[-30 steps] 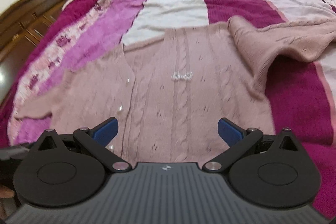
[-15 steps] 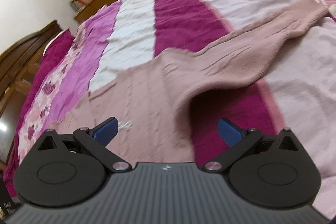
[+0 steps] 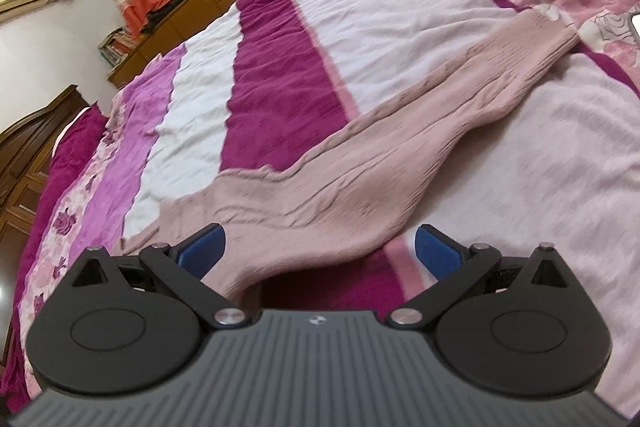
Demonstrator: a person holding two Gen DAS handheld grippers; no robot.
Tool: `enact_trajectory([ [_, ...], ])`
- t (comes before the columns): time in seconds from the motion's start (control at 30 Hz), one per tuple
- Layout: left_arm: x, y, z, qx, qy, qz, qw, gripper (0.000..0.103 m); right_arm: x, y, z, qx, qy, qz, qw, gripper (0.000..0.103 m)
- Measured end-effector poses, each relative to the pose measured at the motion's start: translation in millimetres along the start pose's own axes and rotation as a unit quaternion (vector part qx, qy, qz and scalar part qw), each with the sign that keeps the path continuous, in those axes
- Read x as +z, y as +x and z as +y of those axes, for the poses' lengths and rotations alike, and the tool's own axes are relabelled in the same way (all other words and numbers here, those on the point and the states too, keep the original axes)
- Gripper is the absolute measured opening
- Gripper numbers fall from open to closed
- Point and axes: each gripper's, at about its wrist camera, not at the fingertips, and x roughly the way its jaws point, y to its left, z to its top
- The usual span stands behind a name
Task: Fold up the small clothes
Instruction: 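Move the right gripper to the cardigan sleeve cuff and grasp it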
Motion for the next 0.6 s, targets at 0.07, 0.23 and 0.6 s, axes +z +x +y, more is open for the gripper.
enact_trajectory([
  [0.07, 0.0, 1.8, -2.4, 0.005, 0.003, 0.0, 1.0, 0.103, 3.9, 3.5, -5.0, -0.003, 0.004, -0.003, 1.0, 0.103],
  [0.23, 1.3, 3.8, -4.0, 0.01, 0.005, 0.002, 0.9999, 0.103, 11.0, 13.3, -16.4, -0.008, 0.016, -0.008, 1.0, 0.103],
  [0.6, 1.9, 6.0, -6.9, 0.017, 0.009, 0.005, 0.9998, 0.103, 33.1, 42.2, -37.4, -0.018, 0.04, -0.034, 0.998, 0.103],
])
